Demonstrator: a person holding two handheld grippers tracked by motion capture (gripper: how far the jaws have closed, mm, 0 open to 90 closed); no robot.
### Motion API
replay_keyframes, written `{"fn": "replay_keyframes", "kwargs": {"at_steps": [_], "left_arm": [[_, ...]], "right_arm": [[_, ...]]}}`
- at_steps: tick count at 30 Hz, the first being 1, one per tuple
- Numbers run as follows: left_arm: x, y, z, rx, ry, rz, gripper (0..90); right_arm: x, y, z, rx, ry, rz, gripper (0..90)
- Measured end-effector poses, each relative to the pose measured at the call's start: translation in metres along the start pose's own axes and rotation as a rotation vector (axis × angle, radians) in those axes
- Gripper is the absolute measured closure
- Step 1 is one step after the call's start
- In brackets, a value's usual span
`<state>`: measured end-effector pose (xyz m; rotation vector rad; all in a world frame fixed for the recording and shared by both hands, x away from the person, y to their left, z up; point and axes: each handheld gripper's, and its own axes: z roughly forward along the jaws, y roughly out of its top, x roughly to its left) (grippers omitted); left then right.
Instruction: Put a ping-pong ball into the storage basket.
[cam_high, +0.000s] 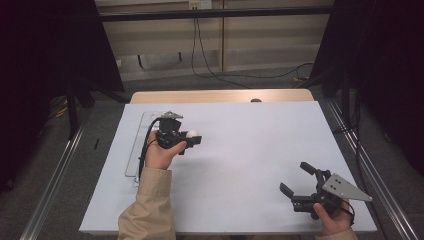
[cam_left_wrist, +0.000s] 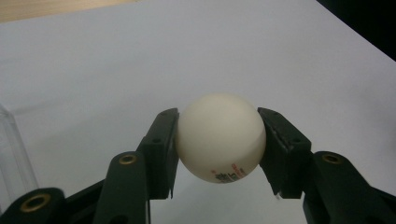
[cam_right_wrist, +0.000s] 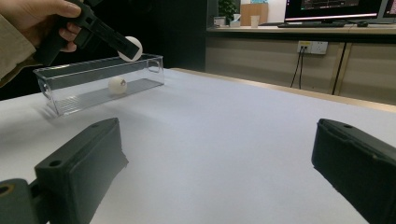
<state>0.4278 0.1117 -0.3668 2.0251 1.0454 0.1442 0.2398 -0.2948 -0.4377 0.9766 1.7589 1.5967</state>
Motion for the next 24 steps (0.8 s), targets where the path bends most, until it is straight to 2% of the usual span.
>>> {"fn": "replay_keyframes", "kwargs": {"at_steps": [12,20,21,24], "left_arm": [[0.004,0.0,-0.006,-0.003,0.012,-0.001,51.0],[0.009,0.0,-0.01,-0.019,0.023,-0.023,50.9],[0.01,0.0,-0.011,-0.014,0.023,-0.014,51.0],[0.011,-0.001,-0.013,-0.022,0.028,-0.021,51.0]], "right_arm": [[0.0,0.0,0.0,0.001,0.0,0.001,1.7],[0.0,0.0,0.0,0.0,0.001,0.002,1.7],[0.0,0.0,0.0,0.001,0.002,-0.001,1.6],[0.0,0.0,0.0,0.0,0.002,-0.001,1.7]]}}
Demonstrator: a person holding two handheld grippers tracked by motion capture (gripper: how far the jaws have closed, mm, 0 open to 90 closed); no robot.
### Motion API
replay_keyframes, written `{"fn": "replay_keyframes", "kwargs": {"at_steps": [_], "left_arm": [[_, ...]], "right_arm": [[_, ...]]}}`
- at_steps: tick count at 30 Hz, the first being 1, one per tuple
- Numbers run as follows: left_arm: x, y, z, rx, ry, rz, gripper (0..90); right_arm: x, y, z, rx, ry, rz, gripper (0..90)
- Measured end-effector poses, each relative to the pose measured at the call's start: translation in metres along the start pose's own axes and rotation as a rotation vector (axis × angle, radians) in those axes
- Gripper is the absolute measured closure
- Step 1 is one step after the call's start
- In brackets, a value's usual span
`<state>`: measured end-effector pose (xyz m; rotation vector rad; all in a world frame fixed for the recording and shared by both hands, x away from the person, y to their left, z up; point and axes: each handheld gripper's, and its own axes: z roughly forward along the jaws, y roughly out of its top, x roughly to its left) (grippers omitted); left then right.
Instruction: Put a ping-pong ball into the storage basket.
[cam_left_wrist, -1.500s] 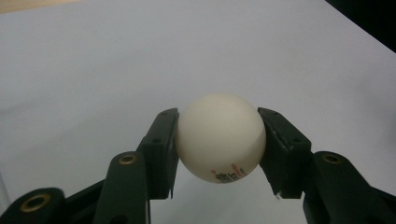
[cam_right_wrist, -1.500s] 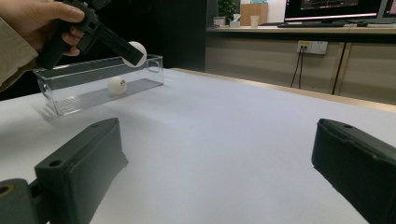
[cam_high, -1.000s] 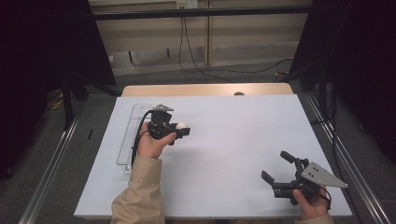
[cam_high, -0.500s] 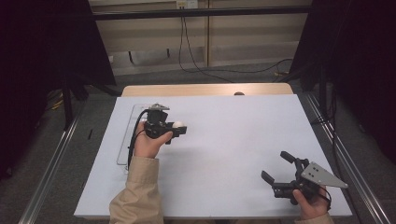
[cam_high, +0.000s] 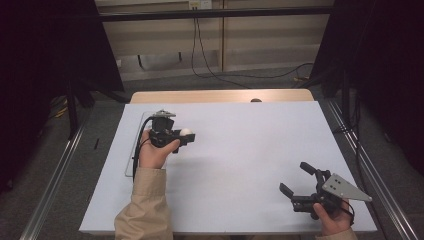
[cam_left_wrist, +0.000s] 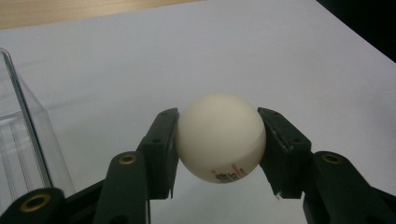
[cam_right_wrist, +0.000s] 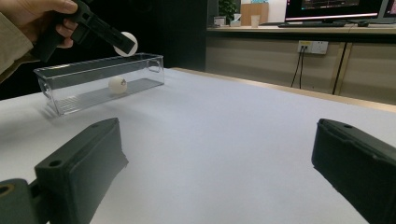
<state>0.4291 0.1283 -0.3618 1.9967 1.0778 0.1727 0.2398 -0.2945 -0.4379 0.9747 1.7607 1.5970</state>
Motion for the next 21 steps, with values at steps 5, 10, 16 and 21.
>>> {"fn": "replay_keyframes", "kwargs": {"at_steps": [5,10,16,21], "left_arm": [[0.003,0.0,-0.003,-0.009,0.003,-0.011,51.0],[0.007,-0.002,-0.004,-0.011,0.006,-0.024,50.9],[0.01,-0.002,-0.006,-0.016,0.01,-0.025,50.9],[0.012,-0.002,-0.009,-0.022,0.021,-0.028,50.9]], "right_arm": [[0.0,0.0,0.0,0.001,0.001,-0.001,1.6],[0.0,0.0,0.0,0.001,0.001,-0.001,1.7],[0.0,0.0,0.0,0.0,0.0,-0.001,1.7],[0.0,0.0,0.0,0.0,0.0,-0.001,1.7]]}}
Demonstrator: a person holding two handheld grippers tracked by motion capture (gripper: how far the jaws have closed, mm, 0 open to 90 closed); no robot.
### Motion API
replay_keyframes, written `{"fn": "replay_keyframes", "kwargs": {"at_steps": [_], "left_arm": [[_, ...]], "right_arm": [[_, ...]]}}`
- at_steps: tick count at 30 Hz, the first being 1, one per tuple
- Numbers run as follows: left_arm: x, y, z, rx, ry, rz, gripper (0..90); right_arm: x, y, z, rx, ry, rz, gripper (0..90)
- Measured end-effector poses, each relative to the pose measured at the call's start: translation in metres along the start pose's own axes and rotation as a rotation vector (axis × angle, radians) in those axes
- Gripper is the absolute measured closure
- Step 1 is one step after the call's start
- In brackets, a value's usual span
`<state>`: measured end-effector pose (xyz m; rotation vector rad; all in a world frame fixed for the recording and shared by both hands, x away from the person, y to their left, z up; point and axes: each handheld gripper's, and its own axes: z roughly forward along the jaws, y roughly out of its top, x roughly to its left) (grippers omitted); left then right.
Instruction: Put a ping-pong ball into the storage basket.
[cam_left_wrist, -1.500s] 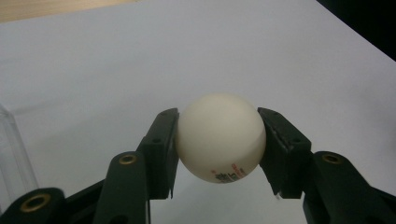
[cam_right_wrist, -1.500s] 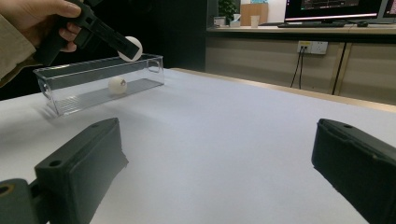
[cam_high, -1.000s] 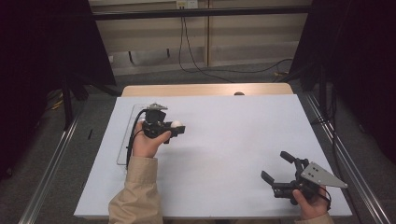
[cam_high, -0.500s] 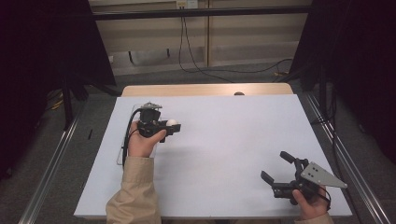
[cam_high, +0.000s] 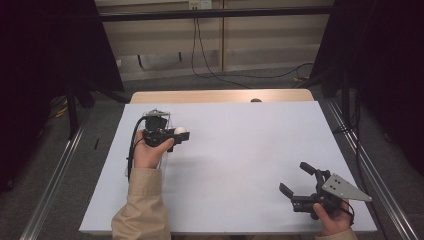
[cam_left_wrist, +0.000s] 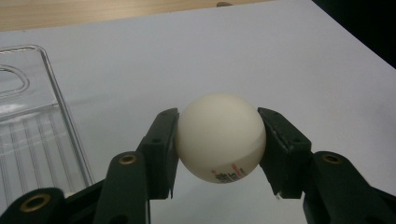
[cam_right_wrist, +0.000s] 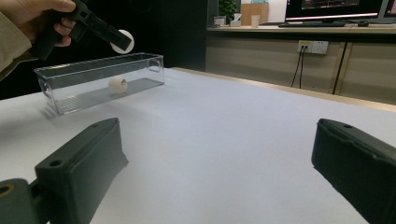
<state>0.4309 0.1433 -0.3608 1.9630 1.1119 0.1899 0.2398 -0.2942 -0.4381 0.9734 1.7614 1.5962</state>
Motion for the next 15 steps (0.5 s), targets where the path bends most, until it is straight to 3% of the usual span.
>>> {"fn": "replay_keyframes", "kwargs": {"at_steps": [15], "left_arm": [[0.0078,-0.0015,-0.0072,-0.017,0.028,-0.014,50.9]], "right_arm": [[0.0002,0.0001,-0.0001,0.0,0.0,0.001,1.7]]}}
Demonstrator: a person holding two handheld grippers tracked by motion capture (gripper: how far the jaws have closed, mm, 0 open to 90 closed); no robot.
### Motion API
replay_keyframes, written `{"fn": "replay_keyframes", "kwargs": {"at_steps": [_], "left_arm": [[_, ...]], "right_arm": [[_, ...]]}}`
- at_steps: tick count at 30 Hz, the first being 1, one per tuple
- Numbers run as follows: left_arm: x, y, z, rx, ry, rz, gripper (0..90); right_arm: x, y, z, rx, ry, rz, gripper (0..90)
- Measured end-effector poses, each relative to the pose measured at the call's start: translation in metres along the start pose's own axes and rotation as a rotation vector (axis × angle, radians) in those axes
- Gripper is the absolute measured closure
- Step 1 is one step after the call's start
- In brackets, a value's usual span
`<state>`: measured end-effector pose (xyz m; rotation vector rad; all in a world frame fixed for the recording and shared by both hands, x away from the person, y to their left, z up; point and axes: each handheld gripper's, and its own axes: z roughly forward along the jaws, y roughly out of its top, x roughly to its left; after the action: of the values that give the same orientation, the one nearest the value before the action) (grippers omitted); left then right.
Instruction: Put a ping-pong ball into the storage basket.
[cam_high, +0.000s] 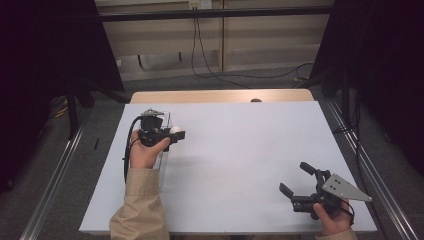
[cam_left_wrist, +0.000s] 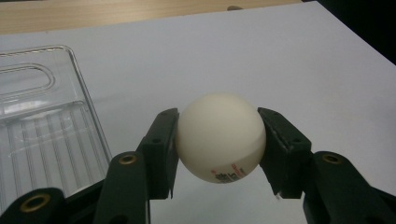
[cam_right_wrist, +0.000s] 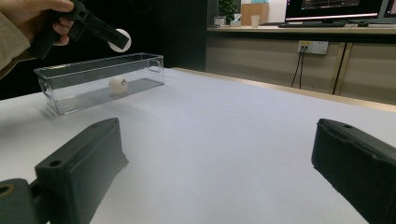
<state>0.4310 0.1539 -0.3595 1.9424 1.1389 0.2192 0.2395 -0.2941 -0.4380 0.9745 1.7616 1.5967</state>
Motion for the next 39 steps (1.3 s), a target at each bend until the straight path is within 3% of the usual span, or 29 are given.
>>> {"fn": "replay_keyframes", "kwargs": {"at_steps": [12,24,39], "left_arm": [[0.006,-0.001,-0.006,-0.01,0.026,-0.006,50.9],[0.016,-0.005,-0.013,-0.027,0.059,-0.041,50.9],[0.025,-0.007,-0.02,-0.032,0.109,-0.043,50.8]], "right_arm": [[0.0,0.0,0.0,0.001,0.0,-0.001,1.7],[0.0,0.0,0.0,0.001,-0.001,-0.001,1.7],[0.0,0.0,0.0,0.001,0.001,-0.001,1.7]]}}
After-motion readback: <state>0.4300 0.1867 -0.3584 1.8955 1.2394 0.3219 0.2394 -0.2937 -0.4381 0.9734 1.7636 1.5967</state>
